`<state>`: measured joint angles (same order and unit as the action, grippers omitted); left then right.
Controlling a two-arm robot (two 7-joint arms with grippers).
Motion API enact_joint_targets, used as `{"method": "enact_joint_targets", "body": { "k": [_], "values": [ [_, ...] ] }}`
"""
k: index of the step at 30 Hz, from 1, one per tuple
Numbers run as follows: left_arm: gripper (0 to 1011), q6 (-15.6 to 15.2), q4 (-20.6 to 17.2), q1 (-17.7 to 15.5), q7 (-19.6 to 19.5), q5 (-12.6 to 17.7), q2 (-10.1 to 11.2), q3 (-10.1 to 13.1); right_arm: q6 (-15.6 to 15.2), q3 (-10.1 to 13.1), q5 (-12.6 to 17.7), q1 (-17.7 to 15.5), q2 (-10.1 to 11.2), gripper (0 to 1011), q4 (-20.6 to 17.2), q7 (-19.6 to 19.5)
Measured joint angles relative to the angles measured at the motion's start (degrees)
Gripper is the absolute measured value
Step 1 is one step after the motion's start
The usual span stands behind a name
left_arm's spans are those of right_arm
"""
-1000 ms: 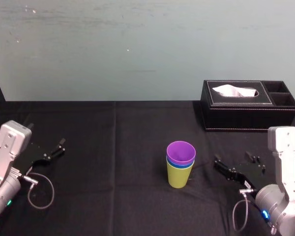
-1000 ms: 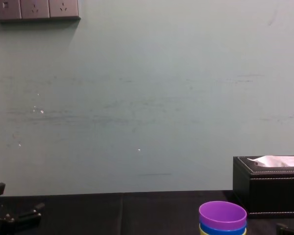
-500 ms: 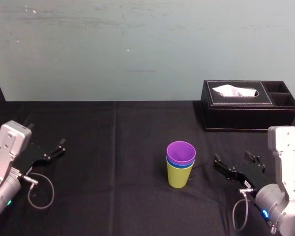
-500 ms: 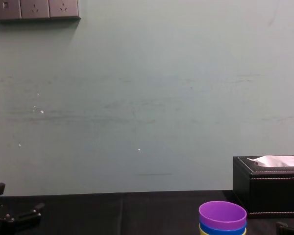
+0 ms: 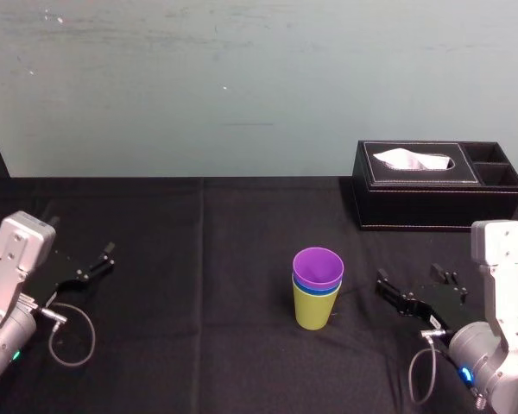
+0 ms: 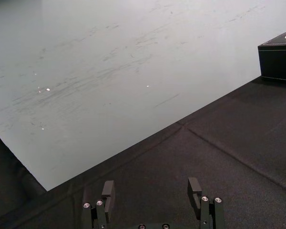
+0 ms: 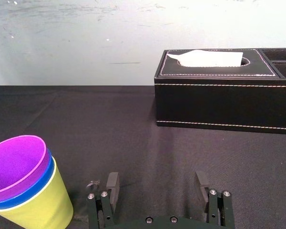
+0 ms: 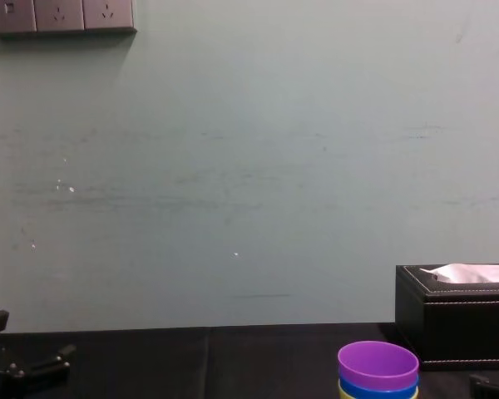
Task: Stack the three plastic cups sequentially using one hand.
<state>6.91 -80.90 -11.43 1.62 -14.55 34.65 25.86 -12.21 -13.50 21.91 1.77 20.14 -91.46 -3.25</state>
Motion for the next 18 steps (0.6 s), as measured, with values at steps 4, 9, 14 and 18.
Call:
{"method": "enact_joint_targets", "body": {
  "k": [4, 9, 14, 18],
  "values": [
    [1000, 0.0, 0.0, 0.0, 0.0, 0.0, 0.0, 0.0, 0.01, 0.0, 0.0, 0.0, 0.01, 1000, -0.02, -0.02],
    [1000, 0.0, 0.0, 0.0, 0.0, 0.0, 0.0, 0.0, 0.01, 0.0, 0.0, 0.0, 0.01, 1000, -0.05, -0.05],
    [1000, 0.0, 0.0, 0.0, 0.0, 0.0, 0.0, 0.0, 0.01, 0.0, 0.0, 0.0, 0.01, 1000, -0.06, -0.07],
    [1000, 0.0, 0.0, 0.0, 0.0, 0.0, 0.0, -0.01, 0.01, 0.0, -0.01, 0.0, 0.01, 1000, -0.06, -0.07]
  ]
}}
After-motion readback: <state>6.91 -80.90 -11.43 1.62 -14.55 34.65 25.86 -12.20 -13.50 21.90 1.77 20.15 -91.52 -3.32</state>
